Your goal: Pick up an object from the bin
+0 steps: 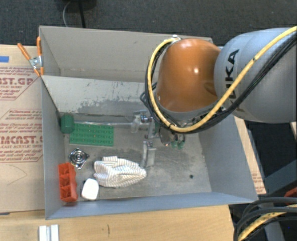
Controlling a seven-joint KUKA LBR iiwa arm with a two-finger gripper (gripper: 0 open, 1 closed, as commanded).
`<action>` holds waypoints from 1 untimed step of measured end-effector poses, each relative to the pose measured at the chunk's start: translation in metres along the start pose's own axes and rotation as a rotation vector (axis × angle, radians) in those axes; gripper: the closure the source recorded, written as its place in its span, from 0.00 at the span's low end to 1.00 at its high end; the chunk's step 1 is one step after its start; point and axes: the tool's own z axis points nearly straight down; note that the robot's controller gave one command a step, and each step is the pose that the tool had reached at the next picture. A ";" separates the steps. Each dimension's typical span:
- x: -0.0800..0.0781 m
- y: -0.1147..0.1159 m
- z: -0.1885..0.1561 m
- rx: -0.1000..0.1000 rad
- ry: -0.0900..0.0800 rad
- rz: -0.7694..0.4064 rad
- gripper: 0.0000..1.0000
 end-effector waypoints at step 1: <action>0.009 0.028 0.045 -0.003 0.000 -0.102 0.00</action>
Offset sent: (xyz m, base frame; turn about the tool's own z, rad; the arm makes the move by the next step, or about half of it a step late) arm -0.0214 0.0593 -0.1042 0.0938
